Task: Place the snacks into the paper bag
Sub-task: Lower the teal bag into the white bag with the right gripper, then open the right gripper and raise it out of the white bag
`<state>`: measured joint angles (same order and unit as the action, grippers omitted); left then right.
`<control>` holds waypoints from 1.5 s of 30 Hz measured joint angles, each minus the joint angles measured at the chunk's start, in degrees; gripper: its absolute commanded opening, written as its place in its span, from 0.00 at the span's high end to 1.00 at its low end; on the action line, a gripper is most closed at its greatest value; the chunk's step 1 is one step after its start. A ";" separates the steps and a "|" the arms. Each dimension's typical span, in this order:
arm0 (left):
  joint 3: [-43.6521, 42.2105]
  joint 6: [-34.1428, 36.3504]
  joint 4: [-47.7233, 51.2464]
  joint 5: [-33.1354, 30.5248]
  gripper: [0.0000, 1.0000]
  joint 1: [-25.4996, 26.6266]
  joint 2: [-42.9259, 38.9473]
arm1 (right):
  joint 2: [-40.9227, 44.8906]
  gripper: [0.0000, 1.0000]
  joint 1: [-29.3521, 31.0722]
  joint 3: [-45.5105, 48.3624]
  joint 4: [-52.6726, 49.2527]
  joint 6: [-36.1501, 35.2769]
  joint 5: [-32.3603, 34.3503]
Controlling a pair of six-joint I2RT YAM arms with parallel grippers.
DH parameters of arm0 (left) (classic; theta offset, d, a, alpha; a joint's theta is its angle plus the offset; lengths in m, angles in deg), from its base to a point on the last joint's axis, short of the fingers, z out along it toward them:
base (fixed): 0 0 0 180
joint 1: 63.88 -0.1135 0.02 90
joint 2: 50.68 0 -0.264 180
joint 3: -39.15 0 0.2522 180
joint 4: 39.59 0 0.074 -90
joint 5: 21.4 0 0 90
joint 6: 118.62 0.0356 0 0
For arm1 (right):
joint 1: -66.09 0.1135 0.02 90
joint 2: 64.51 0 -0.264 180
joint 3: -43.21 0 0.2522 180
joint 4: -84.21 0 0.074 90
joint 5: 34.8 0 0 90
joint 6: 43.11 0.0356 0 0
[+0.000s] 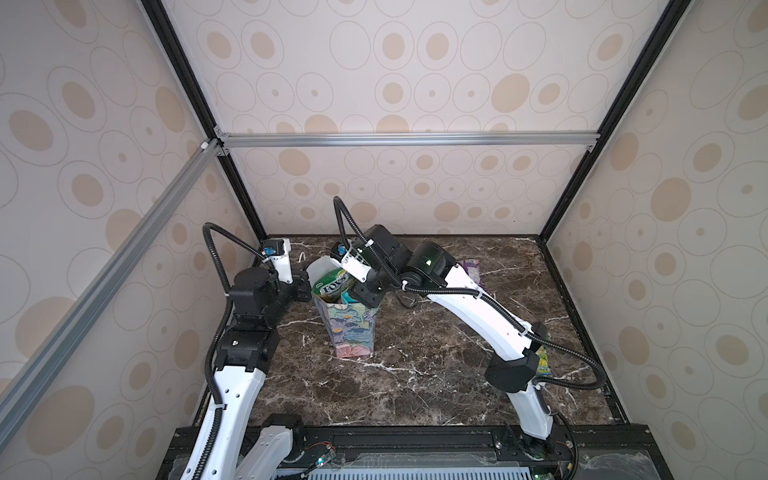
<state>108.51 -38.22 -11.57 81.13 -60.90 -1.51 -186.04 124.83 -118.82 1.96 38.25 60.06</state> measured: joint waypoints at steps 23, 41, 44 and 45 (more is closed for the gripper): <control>-0.02 0.02 0.02 -0.04 0.95 0.00 0.00 | -6.32 0.45 -0.04 -1.44 0.39 -19.91 5.99; -0.07 0.02 0.00 -0.24 0.95 0.00 0.00 | -7.45 1.00 -0.26 -2.32 0.37 -20.28 1.42; -0.07 0.02 0.00 -0.22 0.95 0.00 0.00 | -6.47 1.00 -0.37 -2.38 0.42 -18.75 -0.46; -0.07 0.02 0.00 -0.24 0.95 0.00 0.00 | -5.97 1.00 -0.48 -2.38 0.50 -18.16 -1.14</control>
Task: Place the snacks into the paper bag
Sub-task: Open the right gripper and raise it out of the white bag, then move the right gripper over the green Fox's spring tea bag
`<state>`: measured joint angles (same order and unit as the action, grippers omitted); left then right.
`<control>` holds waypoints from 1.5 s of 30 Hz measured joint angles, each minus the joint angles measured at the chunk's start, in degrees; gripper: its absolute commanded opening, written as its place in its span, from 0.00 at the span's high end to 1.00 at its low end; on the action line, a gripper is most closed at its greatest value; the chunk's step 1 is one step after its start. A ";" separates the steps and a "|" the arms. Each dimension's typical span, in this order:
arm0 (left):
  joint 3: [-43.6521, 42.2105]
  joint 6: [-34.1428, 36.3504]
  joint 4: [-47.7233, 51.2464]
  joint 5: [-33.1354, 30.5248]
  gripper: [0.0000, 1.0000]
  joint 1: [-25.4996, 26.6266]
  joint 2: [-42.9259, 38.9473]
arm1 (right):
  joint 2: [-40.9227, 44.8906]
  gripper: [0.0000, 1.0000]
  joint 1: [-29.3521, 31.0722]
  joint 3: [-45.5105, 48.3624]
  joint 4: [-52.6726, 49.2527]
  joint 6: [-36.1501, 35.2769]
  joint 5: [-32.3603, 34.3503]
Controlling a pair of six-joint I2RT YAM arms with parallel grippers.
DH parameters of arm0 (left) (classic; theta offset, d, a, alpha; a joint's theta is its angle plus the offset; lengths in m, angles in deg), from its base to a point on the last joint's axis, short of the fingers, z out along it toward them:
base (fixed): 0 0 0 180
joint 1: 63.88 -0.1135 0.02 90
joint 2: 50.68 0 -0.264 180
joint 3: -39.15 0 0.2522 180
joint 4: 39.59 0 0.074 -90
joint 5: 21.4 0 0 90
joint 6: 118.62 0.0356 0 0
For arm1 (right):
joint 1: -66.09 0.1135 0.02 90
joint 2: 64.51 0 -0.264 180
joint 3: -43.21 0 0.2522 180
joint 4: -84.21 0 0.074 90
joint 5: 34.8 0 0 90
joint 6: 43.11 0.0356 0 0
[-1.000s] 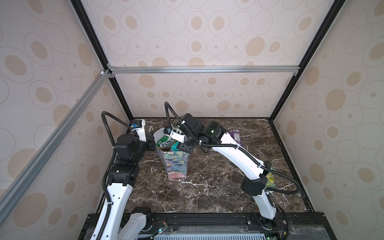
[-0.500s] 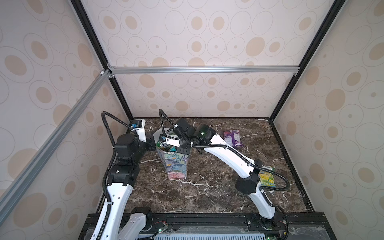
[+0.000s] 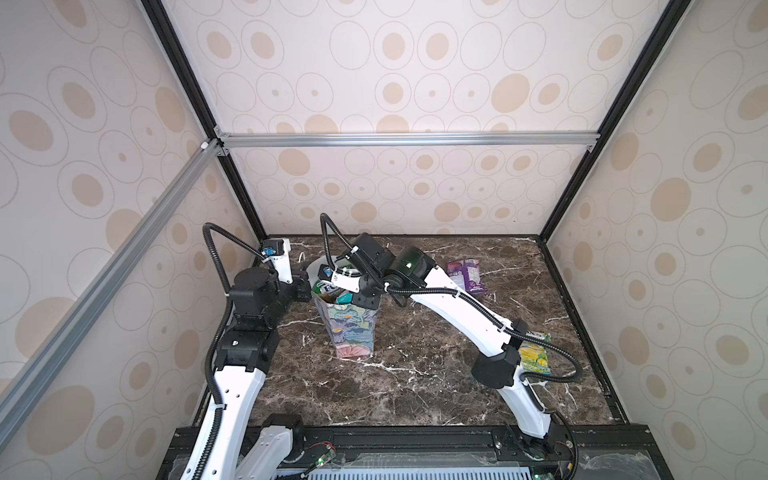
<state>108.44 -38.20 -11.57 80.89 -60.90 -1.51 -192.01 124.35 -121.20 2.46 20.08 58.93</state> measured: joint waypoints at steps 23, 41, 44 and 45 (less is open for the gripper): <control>0.00 0.00 -0.04 -0.02 0.95 0.00 0.00 | 1.90 0.46 -3.69 -2.97 2.91 7.82 -8.68; 0.00 0.00 0.07 -0.28 0.94 0.00 0.00 | 6.14 0.58 -3.63 3.87 10.78 12.26 -5.95; 0.00 0.00 0.09 -0.28 0.94 0.00 0.00 | 12.66 0.55 -3.65 10.86 12.44 14.12 -3.87; 0.00 0.00 0.07 -0.28 0.94 0.00 0.00 | 14.95 0.54 -3.65 13.38 13.20 14.69 -3.21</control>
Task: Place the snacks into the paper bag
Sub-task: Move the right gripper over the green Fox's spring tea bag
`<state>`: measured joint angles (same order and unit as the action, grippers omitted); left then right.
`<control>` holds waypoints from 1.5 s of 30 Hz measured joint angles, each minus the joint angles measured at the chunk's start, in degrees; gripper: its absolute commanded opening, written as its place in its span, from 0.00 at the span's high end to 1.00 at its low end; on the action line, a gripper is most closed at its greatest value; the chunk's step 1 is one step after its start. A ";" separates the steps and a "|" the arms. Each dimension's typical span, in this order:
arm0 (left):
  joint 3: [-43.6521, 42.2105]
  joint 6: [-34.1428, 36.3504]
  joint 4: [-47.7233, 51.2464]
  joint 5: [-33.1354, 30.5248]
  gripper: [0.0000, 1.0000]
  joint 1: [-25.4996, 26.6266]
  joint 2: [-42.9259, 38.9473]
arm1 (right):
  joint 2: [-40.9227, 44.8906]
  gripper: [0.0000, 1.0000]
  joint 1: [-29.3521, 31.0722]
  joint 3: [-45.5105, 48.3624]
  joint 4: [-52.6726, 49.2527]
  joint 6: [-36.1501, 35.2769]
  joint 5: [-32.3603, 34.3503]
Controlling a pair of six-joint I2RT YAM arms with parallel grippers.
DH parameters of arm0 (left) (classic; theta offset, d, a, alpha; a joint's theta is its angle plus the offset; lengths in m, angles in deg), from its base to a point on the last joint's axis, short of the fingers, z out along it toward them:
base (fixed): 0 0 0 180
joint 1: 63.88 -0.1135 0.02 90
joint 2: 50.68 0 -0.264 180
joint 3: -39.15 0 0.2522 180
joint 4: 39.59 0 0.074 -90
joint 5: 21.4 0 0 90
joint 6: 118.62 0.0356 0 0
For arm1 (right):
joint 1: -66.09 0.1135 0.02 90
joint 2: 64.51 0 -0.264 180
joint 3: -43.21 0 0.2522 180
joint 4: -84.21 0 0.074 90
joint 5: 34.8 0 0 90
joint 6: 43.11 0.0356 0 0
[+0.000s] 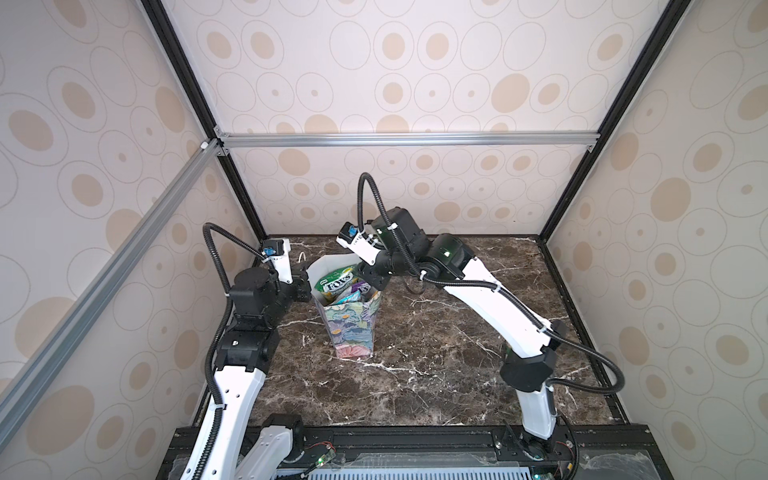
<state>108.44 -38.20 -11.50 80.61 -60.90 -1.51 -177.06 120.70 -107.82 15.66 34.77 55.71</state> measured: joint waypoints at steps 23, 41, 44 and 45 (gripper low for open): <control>0.00 0.00 0.00 0.04 0.94 0.00 0.02 | 41.55 0.51 -20.96 59.30 12.74 20.87 12.90; 0.00 0.00 0.00 0.02 0.94 0.00 0.02 | 49.46 0.37 -37.51 83.41 12.33 32.33 13.00; 0.00 0.00 0.00 0.04 0.94 0.00 0.02 | 51.01 0.25 -43.58 88.02 13.81 34.56 10.23; 0.00 0.00 0.02 0.04 0.94 0.00 0.02 | 51.56 0.24 -45.48 89.33 14.19 35.17 9.70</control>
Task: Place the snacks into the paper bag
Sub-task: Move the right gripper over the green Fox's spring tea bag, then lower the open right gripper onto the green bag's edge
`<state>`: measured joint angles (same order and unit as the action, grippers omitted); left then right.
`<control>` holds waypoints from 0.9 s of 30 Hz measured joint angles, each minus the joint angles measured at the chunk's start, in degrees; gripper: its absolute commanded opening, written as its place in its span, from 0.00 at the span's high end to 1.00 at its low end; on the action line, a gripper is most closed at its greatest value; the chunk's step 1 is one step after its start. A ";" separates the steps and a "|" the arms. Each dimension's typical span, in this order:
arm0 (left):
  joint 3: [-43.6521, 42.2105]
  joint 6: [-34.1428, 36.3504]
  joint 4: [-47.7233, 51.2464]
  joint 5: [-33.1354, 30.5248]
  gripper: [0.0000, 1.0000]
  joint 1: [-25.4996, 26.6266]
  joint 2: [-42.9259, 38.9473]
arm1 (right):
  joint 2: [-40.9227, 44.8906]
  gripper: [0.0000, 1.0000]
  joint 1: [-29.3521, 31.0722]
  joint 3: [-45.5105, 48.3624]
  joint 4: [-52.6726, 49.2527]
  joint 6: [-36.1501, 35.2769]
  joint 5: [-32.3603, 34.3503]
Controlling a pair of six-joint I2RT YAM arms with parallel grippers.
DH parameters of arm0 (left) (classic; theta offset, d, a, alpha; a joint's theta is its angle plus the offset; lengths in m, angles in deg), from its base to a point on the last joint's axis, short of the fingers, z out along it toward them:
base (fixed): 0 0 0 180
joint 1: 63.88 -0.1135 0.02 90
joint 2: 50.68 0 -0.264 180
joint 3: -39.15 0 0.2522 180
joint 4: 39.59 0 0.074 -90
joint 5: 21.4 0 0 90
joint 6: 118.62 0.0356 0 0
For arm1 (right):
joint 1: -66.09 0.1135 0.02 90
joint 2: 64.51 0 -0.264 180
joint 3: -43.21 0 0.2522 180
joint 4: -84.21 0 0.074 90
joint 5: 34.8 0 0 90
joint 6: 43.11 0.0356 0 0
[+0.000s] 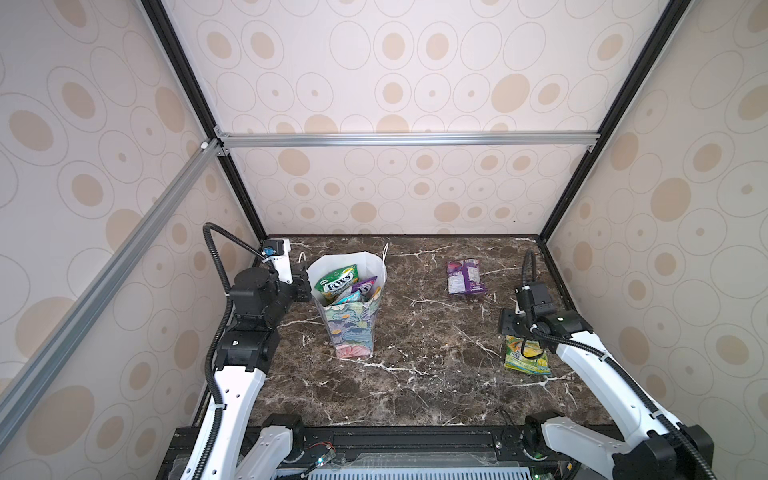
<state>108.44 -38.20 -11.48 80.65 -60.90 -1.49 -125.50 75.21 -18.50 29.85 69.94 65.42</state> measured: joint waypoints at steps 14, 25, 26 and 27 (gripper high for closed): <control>0.00 0.00 0.00 0.00 0.94 0.00 0.00 | -0.96 0.07 -16.09 9.05 7.10 4.98 -6.88; 0.00 0.00 0.00 0.00 0.94 0.00 0.00 | 0.76 0.00 -23.28 15.30 13.97 8.24 -10.01; 0.00 0.00 0.00 0.00 0.94 0.00 0.00 | 0.48 0.00 -23.47 15.56 14.45 8.31 -10.40; 0.00 0.00 0.00 0.00 0.94 0.00 0.00 | -0.09 0.00 -23.61 15.80 15.02 8.50 -10.80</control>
<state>108.44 -38.20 -11.48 80.65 -60.90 -1.49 -125.58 51.61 -2.69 44.86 78.44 54.62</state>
